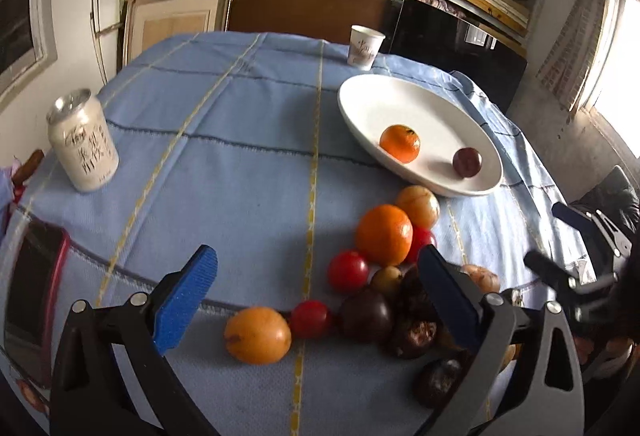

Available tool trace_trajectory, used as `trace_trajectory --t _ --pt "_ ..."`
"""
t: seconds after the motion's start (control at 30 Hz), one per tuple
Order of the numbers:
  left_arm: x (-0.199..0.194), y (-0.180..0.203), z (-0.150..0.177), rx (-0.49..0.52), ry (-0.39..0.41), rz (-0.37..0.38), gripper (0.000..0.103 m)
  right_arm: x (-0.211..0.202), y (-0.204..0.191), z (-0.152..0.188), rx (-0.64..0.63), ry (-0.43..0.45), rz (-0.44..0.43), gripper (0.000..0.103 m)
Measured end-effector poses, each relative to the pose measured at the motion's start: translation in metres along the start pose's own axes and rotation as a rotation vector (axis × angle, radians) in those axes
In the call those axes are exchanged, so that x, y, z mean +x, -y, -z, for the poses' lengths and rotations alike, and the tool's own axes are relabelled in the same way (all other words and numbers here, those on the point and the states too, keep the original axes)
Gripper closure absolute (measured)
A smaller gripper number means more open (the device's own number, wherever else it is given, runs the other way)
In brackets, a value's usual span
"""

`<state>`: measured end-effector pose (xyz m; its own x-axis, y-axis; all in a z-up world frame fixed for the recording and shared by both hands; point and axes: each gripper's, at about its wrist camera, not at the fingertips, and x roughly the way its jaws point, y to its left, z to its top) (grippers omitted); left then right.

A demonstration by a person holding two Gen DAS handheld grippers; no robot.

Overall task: Organize fruits
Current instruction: 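Reach the left tool to the yellow-orange fruit while the right tool reaches the mangosteen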

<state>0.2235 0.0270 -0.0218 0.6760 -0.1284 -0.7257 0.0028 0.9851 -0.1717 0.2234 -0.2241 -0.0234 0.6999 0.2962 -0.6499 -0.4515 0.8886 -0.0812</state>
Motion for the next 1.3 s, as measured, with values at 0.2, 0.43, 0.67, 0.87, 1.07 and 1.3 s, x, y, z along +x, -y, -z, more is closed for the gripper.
trace_trajectory --t 0.2,0.43,0.67,0.87,1.07,1.3 --pt "0.000 0.005 0.006 0.014 -0.007 0.008 0.005 -0.006 0.011 0.008 0.022 -0.071 -0.113 0.037" --pt "-0.002 0.008 0.010 0.030 -0.008 0.006 0.005 0.002 0.020 0.027 0.031 -0.183 -0.213 0.052" --pt "-0.003 0.007 0.013 0.038 -0.006 0.002 0.005 0.004 0.014 0.038 0.017 -0.242 -0.308 0.060" --pt "-0.007 0.002 0.013 0.026 0.008 -0.008 0.005 0.015 0.008 0.044 0.030 -0.300 -0.348 0.060" --pt "-0.018 -0.013 0.008 -0.019 0.049 -0.025 0.005 0.015 0.005 0.043 0.038 -0.274 -0.319 0.063" --pt "-0.023 -0.038 0.007 -0.061 0.062 -0.116 0.005 0.013 0.002 0.043 0.001 -0.249 -0.252 0.063"
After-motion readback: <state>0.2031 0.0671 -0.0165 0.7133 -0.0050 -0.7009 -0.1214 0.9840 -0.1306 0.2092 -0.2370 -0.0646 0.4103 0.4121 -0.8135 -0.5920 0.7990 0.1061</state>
